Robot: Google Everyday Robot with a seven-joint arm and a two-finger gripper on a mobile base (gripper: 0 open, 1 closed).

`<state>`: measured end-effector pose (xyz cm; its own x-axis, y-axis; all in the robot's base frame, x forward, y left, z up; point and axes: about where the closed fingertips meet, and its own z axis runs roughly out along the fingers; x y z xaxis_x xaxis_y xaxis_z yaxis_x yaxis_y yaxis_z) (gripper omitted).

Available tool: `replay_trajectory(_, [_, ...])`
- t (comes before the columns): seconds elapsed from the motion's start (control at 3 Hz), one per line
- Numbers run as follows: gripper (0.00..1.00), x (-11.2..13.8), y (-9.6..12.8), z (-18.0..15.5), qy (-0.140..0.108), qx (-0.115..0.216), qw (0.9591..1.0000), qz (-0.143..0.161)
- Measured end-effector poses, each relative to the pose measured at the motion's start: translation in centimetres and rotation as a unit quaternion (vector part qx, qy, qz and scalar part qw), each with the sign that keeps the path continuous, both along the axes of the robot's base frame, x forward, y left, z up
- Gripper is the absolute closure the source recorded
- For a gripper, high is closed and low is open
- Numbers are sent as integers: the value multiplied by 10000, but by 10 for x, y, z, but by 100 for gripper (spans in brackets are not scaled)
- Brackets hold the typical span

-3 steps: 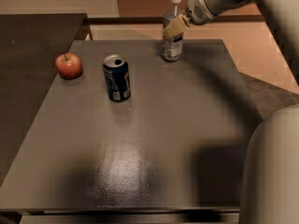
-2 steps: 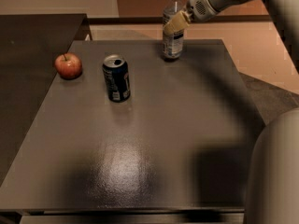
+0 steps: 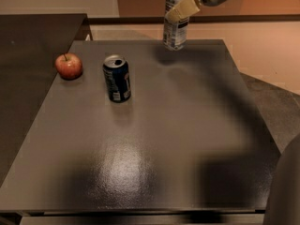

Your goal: Pick blue plastic bottle

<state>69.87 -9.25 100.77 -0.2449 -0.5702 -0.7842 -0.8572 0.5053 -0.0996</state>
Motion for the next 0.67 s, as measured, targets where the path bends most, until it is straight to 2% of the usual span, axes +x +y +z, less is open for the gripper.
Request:
replay_trajectory(0.33, [100,-38,-2,38,-26,92,9995,289])
replay_trajectory(0.67, [100,-39,-2,38,-19,90,9995,300])
